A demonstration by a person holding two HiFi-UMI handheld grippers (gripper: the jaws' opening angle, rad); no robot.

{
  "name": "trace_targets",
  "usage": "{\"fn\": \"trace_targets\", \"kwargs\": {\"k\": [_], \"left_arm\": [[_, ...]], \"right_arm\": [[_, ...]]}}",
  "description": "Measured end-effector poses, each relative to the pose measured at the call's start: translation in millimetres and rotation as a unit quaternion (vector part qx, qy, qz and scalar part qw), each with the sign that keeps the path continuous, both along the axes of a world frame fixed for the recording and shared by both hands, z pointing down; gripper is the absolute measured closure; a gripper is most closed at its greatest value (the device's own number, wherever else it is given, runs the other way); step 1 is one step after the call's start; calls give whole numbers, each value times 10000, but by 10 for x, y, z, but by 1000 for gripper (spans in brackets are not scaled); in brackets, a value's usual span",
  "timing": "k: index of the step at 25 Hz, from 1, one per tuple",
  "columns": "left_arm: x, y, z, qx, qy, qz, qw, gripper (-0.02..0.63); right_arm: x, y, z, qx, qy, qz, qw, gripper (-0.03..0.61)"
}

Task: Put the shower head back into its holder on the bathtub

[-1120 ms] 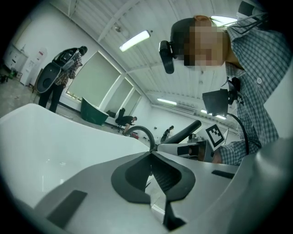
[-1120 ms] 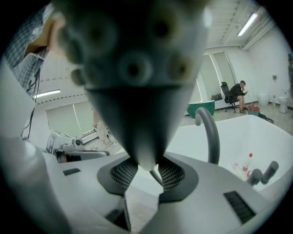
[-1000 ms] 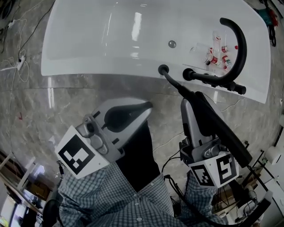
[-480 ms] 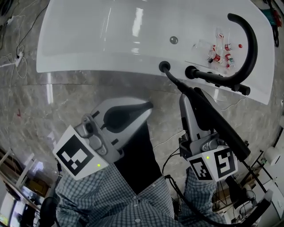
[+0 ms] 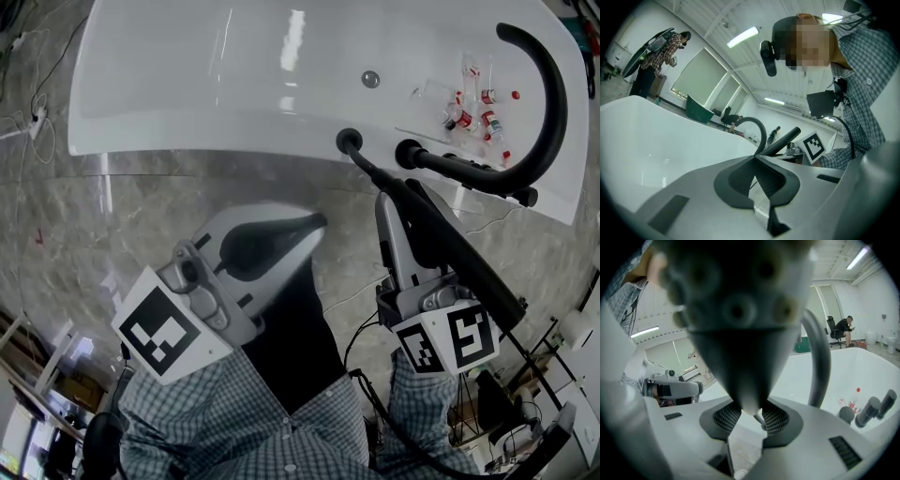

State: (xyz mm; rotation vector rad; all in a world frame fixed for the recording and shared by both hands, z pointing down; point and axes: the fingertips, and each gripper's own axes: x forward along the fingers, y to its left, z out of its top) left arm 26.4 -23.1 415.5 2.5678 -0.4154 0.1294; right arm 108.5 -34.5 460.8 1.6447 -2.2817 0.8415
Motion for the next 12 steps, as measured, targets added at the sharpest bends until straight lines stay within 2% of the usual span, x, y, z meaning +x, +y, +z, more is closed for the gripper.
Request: {"fn": "trace_targets", "kwargs": {"k": [12], "left_arm": [[-40, -98, 272, -116, -227, -78, 9996, 606]], "right_arm": [[-6, -133, 439, -211, -44, -104, 9997, 443]]}}
